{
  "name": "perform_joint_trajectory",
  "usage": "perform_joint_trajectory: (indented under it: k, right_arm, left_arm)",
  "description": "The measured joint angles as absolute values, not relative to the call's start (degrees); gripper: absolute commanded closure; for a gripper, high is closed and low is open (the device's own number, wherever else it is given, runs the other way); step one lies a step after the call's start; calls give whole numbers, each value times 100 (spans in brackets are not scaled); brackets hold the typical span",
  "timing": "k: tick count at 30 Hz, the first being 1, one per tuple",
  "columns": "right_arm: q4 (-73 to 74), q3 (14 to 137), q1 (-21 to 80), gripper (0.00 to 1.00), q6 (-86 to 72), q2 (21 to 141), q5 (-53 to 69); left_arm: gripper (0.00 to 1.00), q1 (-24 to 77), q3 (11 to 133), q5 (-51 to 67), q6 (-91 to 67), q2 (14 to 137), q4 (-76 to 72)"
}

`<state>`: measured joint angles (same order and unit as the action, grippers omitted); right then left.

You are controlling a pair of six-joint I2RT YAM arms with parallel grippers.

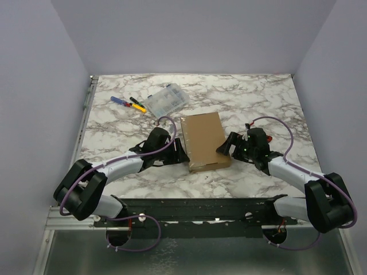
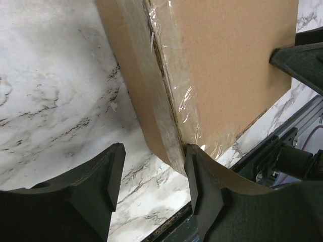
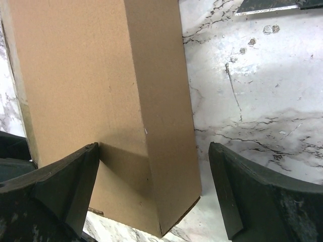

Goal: Unpack the express box

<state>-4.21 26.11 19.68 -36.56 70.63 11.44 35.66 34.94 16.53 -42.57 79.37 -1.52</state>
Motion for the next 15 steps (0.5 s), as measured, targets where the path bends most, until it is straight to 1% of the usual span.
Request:
perform_joint_trajectory:
  k: [15]
  right_arm:
    - [-436, 2613, 2010, 7, -3944, 7124, 941]
  left_arm:
    - [44, 3616, 3664, 989, -4263, 7784, 327]
